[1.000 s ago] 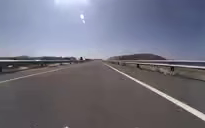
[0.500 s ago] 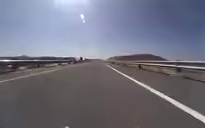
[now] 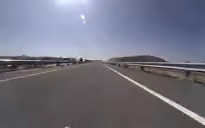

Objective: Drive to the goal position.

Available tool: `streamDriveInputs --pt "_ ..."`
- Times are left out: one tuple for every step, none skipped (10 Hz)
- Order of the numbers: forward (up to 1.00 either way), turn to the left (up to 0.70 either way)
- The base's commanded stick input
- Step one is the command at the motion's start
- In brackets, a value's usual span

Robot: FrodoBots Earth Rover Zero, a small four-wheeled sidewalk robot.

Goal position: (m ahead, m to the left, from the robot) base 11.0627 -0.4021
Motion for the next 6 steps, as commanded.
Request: streamDriveInputs --pt "1.00 0.00" --pt "1.00 0.00" --pt "1.00 0.00" --pt "1.00 0.00" --pt "1.00 0.00" --pt "1.00 0.00"
